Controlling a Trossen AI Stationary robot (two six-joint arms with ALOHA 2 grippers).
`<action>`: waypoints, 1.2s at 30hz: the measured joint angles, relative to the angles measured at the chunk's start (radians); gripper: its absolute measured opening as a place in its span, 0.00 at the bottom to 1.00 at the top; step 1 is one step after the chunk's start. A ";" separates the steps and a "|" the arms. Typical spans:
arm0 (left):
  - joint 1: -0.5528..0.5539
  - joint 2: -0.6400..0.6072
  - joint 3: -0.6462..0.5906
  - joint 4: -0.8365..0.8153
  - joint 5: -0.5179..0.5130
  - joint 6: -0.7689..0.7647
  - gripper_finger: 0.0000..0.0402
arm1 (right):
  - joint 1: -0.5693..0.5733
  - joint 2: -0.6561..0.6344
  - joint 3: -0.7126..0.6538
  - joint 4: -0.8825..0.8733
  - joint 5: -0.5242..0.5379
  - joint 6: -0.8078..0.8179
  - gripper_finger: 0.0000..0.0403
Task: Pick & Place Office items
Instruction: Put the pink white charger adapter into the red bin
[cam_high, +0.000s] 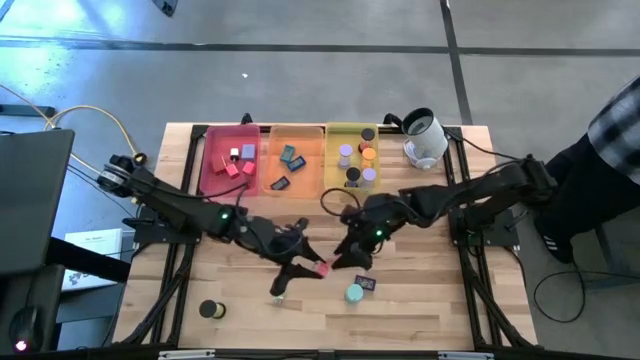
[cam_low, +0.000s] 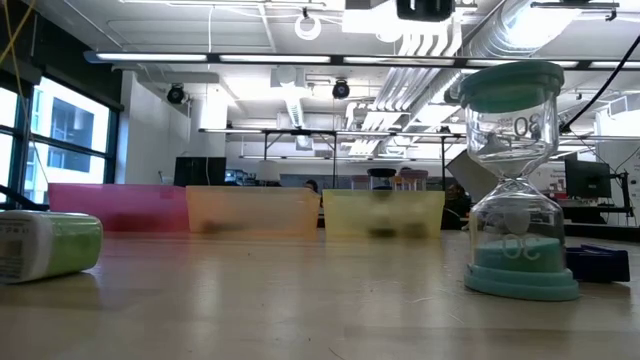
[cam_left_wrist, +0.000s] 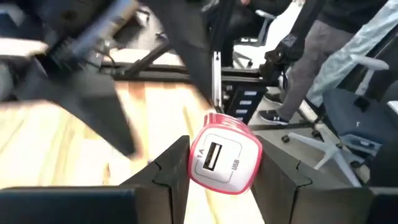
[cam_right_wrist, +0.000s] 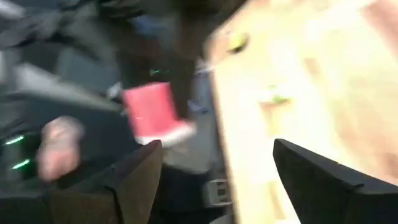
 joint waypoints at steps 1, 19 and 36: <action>-0.006 -0.011 0.000 -0.023 -0.023 -0.023 0.32 | 0.005 -0.014 0.000 -0.031 0.044 -0.003 0.73; 0.189 -0.422 0.001 -0.938 -0.458 -0.432 0.32 | 0.088 -0.137 0.000 -0.455 0.506 0.030 0.73; 1.073 -0.468 0.000 -1.293 -0.234 -0.077 0.32 | -0.001 -0.137 0.000 -0.510 0.581 -0.014 0.73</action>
